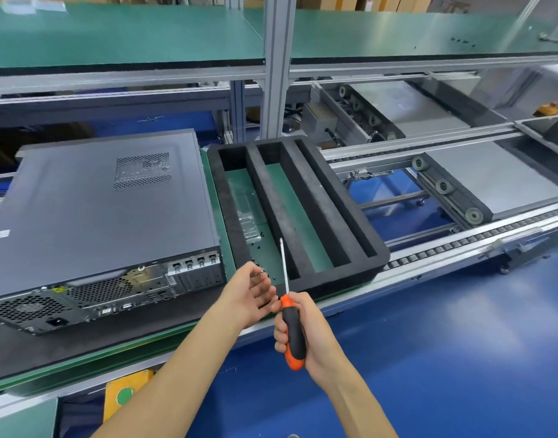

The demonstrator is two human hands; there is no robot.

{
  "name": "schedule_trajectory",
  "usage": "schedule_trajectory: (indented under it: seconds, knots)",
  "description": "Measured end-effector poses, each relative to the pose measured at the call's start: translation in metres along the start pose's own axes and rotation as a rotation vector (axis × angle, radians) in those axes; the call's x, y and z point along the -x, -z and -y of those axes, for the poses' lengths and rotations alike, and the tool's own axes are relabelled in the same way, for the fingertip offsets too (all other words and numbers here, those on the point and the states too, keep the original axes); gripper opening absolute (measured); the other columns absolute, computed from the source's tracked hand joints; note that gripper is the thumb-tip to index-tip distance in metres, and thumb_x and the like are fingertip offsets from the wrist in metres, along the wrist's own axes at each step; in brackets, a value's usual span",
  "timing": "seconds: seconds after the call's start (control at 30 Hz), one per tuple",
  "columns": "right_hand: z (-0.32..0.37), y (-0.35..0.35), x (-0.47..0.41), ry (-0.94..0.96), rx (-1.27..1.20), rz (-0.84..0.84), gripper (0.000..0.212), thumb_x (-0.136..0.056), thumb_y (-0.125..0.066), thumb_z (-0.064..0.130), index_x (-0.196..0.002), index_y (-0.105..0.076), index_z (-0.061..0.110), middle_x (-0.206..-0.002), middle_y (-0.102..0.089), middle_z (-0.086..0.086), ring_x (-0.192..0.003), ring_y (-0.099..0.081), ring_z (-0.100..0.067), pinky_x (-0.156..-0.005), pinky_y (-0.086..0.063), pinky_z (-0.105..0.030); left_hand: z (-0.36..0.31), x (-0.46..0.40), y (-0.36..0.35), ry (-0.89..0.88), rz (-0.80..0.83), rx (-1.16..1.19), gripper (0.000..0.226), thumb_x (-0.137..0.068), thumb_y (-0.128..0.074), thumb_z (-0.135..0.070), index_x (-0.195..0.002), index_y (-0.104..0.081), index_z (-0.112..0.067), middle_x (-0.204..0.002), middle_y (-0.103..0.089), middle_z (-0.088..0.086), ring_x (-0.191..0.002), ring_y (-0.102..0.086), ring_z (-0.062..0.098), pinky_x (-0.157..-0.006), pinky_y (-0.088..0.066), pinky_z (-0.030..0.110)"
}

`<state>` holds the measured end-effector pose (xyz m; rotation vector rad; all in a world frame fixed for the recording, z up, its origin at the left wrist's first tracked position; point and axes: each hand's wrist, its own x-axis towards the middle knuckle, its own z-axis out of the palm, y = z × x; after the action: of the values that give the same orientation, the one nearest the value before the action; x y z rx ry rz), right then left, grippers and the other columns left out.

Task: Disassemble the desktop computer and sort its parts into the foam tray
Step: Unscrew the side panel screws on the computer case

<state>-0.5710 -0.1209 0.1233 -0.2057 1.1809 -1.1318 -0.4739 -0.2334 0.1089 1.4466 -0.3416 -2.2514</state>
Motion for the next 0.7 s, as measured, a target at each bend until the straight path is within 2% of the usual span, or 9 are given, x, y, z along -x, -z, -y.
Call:
schedule_trajectory:
  seconds: [0.1, 0.27, 0.4, 0.5, 0.57, 0.7]
  knots:
    - [0.008, 0.010, -0.004, -0.009, 0.015, 0.000, 0.028, -0.099, -0.047, 0.032, -0.092, -0.056, 0.006, -0.061, -0.042, -0.007, -0.050, -0.039, -0.018, -0.047, -0.037, -0.029, -0.006, -0.012, -0.016, -0.004, -0.018, -0.007, 0.014, -0.084, -0.064, -0.022, -0.077, -0.058, -0.012, -0.062, -0.058, 0.001, -0.064, -0.053, 0.019, -0.063, -0.048, 0.034]
    - [0.019, 0.023, -0.014, -0.026, 0.015, 0.023, 0.033, -0.101, -0.045, 0.032, -0.091, -0.059, 0.004, -0.060, -0.042, -0.006, -0.049, -0.039, -0.017, -0.047, -0.037, -0.028, -0.016, -0.030, -0.033, -0.032, -0.068, 0.036, 0.029, -0.088, -0.070, -0.039, -0.078, -0.060, -0.013, -0.062, -0.059, 0.000, -0.064, -0.054, 0.017, -0.064, -0.049, 0.032]
    - [0.025, 0.025, -0.023, -0.033, 0.063, 0.100, 0.035, -0.102, -0.045, 0.033, -0.090, -0.060, 0.004, -0.061, -0.045, -0.007, -0.050, -0.043, -0.017, -0.047, -0.040, -0.029, -0.015, -0.032, -0.038, -0.078, -0.042, 0.057, 0.025, -0.092, -0.063, -0.034, -0.083, -0.064, -0.011, -0.069, -0.063, 0.002, -0.068, -0.057, 0.019, -0.064, -0.048, 0.033]
    - [0.024, 0.016, -0.030, -0.055, 0.120, 0.184, 0.036, -0.102, -0.048, 0.035, -0.089, -0.062, 0.006, -0.064, -0.050, -0.009, -0.052, -0.046, -0.019, -0.049, -0.044, -0.031, -0.017, -0.025, -0.035, -0.201, 0.012, 0.080, 0.024, -0.097, -0.054, -0.025, -0.095, -0.070, -0.007, -0.078, -0.066, 0.004, -0.067, -0.063, 0.018, -0.064, -0.053, 0.032]
    - [0.021, 0.004, -0.034, -0.069, 0.143, 0.240, 0.035, -0.102, -0.049, 0.037, -0.087, -0.062, 0.008, -0.064, -0.051, -0.009, -0.052, -0.046, -0.020, -0.049, -0.045, -0.031, -0.024, -0.014, -0.029, -0.302, 0.039, 0.124, 0.024, -0.098, -0.050, -0.018, -0.097, -0.069, -0.005, -0.073, -0.065, 0.004, -0.061, -0.062, 0.016, -0.059, -0.054, 0.029]
    - [0.011, -0.029, -0.041, -0.075, 0.160, 0.313, 0.035, -0.100, -0.048, 0.039, -0.081, -0.058, 0.012, -0.061, -0.045, -0.005, -0.051, -0.042, -0.018, -0.049, -0.041, -0.030, -0.039, 0.019, -0.009, -0.449, 0.023, 0.111, 0.025, -0.099, -0.045, -0.017, -0.092, -0.065, -0.005, -0.065, -0.058, 0.002, -0.056, -0.054, 0.014, -0.058, -0.047, 0.027]
